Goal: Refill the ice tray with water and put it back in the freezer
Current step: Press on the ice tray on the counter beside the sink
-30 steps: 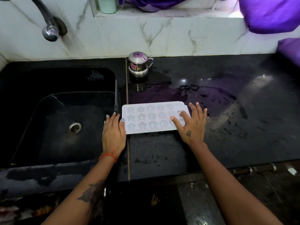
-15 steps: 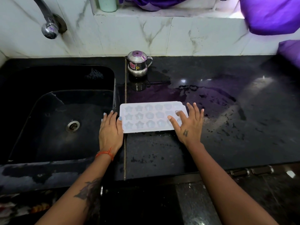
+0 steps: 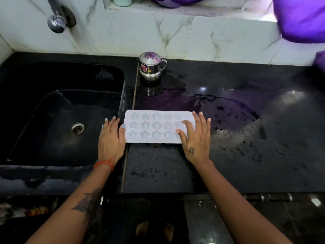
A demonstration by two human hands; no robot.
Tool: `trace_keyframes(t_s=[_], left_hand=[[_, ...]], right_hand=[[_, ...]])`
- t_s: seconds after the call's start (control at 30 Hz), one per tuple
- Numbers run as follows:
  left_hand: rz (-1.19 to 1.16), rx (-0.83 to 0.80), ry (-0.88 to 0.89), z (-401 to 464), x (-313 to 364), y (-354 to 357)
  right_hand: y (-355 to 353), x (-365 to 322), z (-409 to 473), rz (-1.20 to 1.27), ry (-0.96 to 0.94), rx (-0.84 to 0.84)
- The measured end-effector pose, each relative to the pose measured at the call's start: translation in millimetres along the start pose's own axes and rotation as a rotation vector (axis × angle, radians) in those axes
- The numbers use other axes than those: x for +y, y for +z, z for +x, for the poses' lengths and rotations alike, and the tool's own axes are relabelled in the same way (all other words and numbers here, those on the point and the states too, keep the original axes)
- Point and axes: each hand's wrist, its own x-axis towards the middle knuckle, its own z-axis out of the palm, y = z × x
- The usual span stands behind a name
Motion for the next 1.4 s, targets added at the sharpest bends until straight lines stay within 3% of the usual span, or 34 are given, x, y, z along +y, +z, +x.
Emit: trace_keyframes(t_s=[1.4], left_hand=[[0.000, 0.008, 0.035, -1.0, 0.6, 0.5]], right_hand=[[1.7, 0.8, -1.9, -0.033, -0.037, -0.028]])
